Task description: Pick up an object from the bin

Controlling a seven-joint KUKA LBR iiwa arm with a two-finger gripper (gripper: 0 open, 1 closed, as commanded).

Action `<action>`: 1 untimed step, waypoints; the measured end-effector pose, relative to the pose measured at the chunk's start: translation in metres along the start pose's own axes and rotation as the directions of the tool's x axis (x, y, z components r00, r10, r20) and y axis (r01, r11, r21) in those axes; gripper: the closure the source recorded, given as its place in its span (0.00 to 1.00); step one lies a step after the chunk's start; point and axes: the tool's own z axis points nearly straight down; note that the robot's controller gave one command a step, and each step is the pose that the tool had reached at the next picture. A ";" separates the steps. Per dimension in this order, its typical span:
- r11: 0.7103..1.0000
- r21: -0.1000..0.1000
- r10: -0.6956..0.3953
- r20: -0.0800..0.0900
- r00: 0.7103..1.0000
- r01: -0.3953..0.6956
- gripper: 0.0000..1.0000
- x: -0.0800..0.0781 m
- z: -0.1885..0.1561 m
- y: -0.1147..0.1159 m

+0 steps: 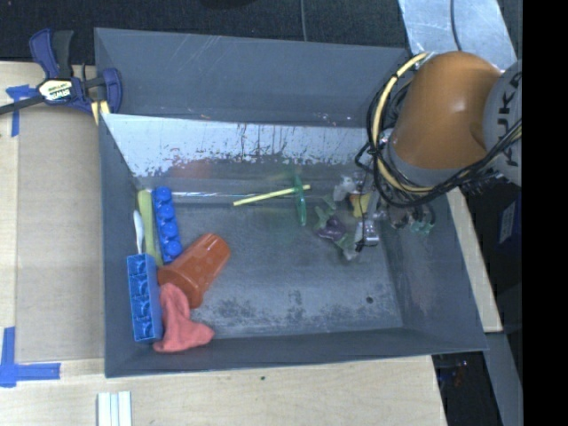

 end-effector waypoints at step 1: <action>1.000 0.000 -0.001 0.009 1.000 0.001 0.00 -0.002 -0.005 0.000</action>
Offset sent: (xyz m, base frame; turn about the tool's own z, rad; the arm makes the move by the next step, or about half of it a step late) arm 0.0308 -0.0464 -0.1143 0.2912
